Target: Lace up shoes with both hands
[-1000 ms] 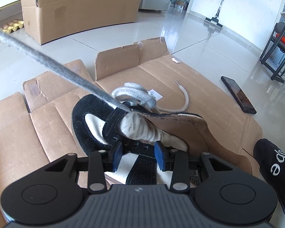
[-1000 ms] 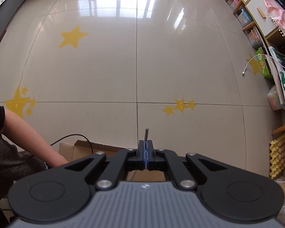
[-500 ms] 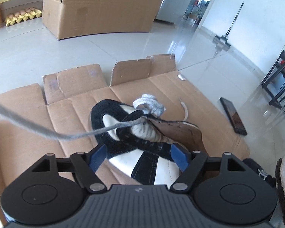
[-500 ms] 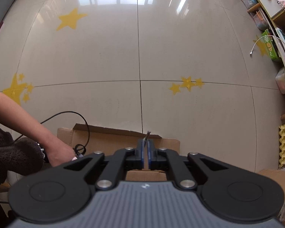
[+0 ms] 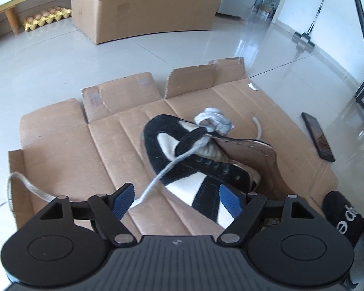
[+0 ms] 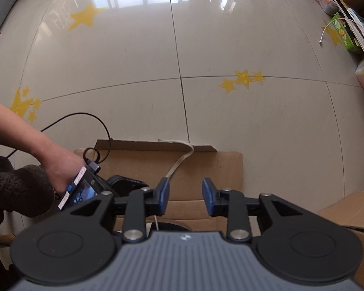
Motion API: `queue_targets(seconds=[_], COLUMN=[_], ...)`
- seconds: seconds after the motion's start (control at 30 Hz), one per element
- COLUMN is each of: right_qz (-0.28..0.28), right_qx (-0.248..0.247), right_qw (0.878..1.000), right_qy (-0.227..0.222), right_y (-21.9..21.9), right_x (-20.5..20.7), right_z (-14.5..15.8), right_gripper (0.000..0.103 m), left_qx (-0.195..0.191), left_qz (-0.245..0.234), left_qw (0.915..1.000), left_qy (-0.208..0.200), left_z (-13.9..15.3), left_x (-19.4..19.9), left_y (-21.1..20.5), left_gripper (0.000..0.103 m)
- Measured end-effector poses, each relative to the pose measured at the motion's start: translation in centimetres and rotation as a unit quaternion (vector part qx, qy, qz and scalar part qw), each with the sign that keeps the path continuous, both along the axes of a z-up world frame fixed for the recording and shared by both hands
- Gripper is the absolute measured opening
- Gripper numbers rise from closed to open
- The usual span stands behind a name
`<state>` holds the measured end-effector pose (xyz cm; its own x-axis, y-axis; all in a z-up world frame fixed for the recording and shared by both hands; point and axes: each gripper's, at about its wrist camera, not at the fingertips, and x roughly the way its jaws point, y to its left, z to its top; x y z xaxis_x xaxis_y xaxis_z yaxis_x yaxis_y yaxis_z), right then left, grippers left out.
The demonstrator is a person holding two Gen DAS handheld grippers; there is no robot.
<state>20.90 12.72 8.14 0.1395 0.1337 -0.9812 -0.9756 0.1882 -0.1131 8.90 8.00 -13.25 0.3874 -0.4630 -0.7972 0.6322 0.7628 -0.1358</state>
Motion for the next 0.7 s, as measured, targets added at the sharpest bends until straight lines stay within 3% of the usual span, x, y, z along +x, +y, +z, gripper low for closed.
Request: queue_targets(seconds=[0.13, 0.2, 0.57, 0.7], right_qz=[-0.02, -0.035, -0.132, -0.155], right_qx=[0.011, 0.022, 0.031, 0.014], right_qw=[1.0, 0.999, 0.99, 0.987], right_qy=[0.002, 0.0, 0.04, 0.035], right_y=[-2.9, -4.5, -16.0, -20.3], right_x=[-0.2, -0.3, -0.6, -2.0], right_z=[-1.7, -2.5, -10.5, -15.3], right_gripper=[0.055, 0.058, 0.059, 0.057], left_qx=[0.029, 0.038, 0.073, 0.081], left_qz=[-0.008, -0.018, -0.043, -0.054], left_qw=[0.9996, 0.9991, 0.9958, 0.9948], left_qy=[-0.001, -0.006, -0.034, -0.028], left_z=[-0.3, -0.3, 0.3, 1.5], left_x=[0.1, 0.0, 0.2, -0.1], left_y=[-0.5, -0.6, -1.7, -2.6], left_gripper=[0.078, 0.078, 0.078, 0.078])
